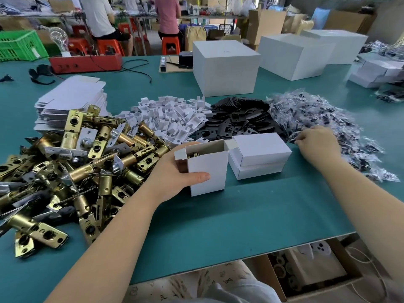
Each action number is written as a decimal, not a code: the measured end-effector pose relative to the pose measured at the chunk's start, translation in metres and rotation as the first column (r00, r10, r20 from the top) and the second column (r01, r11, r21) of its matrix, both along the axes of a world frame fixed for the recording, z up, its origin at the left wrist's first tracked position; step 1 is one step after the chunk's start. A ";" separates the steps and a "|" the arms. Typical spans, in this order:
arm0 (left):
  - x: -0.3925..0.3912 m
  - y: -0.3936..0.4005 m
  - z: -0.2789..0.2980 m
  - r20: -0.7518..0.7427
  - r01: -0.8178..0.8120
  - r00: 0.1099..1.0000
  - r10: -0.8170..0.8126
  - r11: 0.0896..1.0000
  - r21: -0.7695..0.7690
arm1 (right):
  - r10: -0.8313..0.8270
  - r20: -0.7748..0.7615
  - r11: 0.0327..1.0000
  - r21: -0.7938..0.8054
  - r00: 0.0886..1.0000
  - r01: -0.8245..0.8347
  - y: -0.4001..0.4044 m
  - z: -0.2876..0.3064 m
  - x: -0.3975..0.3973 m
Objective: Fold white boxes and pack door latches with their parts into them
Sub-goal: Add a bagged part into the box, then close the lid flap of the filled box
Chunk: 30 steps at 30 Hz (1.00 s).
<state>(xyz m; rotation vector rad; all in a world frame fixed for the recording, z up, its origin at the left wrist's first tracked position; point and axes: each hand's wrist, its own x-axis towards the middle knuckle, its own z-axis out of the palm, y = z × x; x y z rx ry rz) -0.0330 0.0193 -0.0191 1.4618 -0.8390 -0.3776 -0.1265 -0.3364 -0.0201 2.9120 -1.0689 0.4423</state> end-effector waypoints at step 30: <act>-0.001 -0.002 0.002 -0.039 0.006 0.999 -0.007 1.000 -0.003 | 0.075 0.761 0.254 0.611 0.645 -0.750 0.185 0.080 0.021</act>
